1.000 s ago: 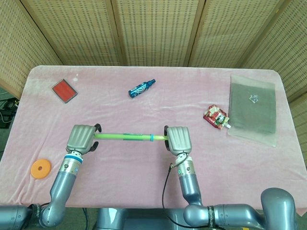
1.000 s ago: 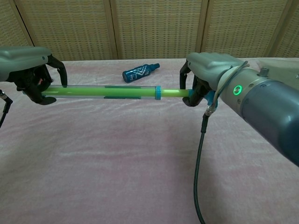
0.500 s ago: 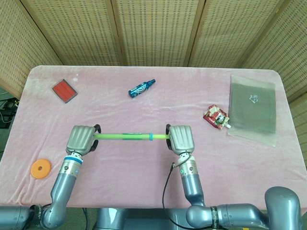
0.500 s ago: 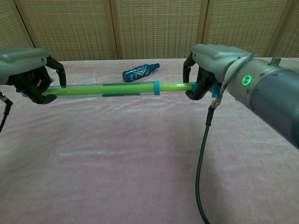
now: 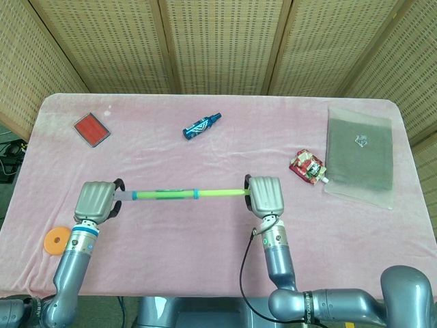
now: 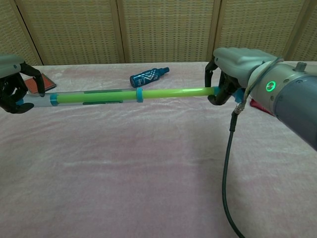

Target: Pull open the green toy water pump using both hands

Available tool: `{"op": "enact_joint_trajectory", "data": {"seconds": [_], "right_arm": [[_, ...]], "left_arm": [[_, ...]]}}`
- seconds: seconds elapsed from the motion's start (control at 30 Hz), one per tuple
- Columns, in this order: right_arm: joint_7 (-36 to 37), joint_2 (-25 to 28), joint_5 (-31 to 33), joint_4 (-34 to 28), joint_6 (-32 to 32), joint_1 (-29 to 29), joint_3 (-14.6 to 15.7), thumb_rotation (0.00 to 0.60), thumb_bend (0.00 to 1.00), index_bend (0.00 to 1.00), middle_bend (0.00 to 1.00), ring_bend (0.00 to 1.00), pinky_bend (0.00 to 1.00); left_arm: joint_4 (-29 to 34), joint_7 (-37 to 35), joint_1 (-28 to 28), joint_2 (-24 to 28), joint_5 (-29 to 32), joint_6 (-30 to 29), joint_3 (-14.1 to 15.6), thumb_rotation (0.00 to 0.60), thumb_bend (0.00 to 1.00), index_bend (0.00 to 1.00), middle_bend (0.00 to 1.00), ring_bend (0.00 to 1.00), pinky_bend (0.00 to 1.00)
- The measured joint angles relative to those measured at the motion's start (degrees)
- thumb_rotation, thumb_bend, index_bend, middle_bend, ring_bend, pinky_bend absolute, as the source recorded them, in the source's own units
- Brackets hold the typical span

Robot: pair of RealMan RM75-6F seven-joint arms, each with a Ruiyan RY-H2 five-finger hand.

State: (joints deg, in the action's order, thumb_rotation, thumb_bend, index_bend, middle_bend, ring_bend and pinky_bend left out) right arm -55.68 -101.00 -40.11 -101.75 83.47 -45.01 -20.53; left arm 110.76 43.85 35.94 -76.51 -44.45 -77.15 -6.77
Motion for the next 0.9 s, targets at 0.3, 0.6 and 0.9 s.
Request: {"op": "enact_joint_trajectory", "data": {"seconds": [0.3, 0.6, 0.9], "right_arm": [[0.65, 2.76, 0.75, 1.54, 0.0, 0.97, 0.17, 0.6, 0.63, 0.88, 0.99, 0.96, 0.77], [0.12, 5.16, 2.27, 1.11, 0.52, 0.93, -1.0, 0.6, 0.63, 0.88, 0.99, 0.95, 0.77], [-0.5, 5.96, 3.67, -0.19, 1.58, 0.96, -0.96, 0.6, 0.63, 0.88, 0.99, 0.95, 0.77]], "left_arm": [[-4.11, -4.29, -2.04, 2.46, -0.77, 2.37, 1.29, 0.6, 0.56, 0.58, 0.79, 0.72, 0.66], [-4.85, -6.0, -2.81, 4.25, -1.88, 3.77, 1.41, 0.6, 0.56, 0.58, 0.79, 0.72, 0.66], [-4.23, -6.25, -3.19, 4.84, -2.73, 3.88, 1.48, 0.6, 0.56, 0.57, 0.79, 0.72, 0.66]]}}
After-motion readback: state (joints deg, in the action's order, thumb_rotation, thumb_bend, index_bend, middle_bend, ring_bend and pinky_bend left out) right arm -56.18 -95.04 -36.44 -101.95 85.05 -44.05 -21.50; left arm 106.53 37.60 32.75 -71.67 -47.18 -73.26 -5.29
